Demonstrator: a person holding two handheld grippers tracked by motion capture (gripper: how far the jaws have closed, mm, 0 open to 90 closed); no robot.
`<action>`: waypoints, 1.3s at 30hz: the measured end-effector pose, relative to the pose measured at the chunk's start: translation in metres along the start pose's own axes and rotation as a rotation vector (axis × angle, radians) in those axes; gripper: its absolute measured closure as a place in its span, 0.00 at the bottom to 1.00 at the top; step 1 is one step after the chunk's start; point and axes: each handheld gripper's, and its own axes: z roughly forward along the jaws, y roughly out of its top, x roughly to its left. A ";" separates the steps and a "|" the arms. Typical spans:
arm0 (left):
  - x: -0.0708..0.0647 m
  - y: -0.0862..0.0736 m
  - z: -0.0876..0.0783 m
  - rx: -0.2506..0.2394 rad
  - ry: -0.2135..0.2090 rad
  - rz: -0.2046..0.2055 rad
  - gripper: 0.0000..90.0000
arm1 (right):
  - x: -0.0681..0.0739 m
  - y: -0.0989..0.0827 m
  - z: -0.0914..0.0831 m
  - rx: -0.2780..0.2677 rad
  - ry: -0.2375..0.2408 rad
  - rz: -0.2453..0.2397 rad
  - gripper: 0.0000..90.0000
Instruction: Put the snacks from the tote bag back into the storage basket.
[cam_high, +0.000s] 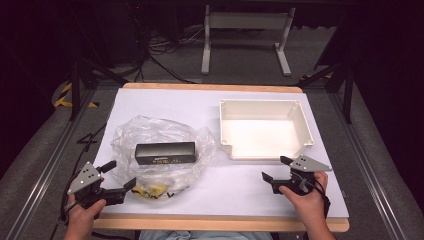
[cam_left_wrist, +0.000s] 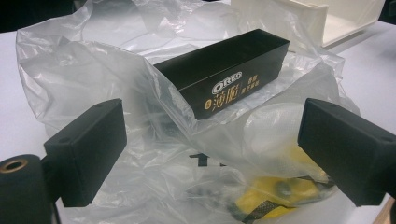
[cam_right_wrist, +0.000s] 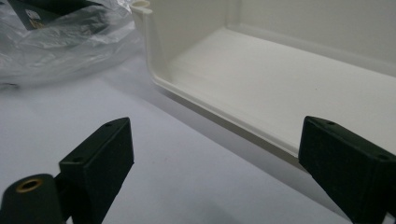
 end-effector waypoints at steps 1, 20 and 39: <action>0.000 0.000 0.000 -0.001 0.001 0.000 0.10 | 0.000 0.002 -0.002 -0.005 -0.001 -0.002 0.12; 0.000 0.000 0.001 0.006 -0.009 0.004 0.10 | 0.008 0.058 -0.028 0.013 0.006 -0.082 0.12; 0.000 0.000 0.002 0.008 -0.005 0.004 0.10 | 0.004 0.091 -0.030 0.030 0.082 -0.156 0.12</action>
